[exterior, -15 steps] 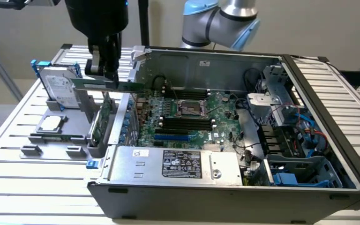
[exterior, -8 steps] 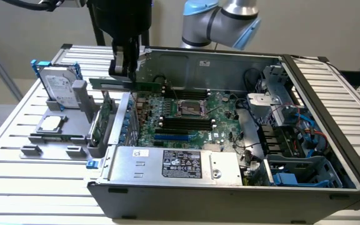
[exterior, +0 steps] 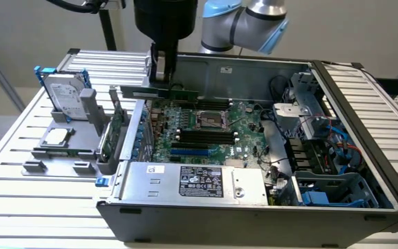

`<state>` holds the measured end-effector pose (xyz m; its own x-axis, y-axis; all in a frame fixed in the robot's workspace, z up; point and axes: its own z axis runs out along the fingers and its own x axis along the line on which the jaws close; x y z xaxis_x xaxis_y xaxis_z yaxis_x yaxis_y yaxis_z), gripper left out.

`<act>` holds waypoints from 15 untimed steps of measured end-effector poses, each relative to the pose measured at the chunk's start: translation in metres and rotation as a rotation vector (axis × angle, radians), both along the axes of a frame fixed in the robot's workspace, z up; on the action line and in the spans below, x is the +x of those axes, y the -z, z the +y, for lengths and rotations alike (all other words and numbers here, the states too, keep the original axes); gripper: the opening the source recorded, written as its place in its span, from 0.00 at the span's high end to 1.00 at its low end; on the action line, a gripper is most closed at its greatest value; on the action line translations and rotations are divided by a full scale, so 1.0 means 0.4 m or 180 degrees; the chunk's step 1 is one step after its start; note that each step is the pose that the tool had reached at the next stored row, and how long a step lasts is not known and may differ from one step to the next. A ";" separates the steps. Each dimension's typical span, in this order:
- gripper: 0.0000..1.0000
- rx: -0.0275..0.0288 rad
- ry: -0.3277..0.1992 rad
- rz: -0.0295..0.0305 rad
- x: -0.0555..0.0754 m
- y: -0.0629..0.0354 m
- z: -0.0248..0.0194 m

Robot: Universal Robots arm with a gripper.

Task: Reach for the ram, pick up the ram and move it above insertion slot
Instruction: 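Pick up the ram and move it above insertion slot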

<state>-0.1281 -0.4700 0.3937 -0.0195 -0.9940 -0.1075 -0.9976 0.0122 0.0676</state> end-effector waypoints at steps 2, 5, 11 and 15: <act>0.87 0.0000 0.0001 0.0000 0.019 0.003 0.008; 0.87 0.0000 0.0000 0.0000 0.047 0.008 0.022; 0.87 -0.0001 0.0000 0.0000 0.099 0.019 0.053; 0.87 -0.0003 0.0000 0.0000 0.128 0.026 0.074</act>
<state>-0.0767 -0.4405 0.3832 -0.0196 -0.9941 -0.1067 -0.9976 0.0124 0.0675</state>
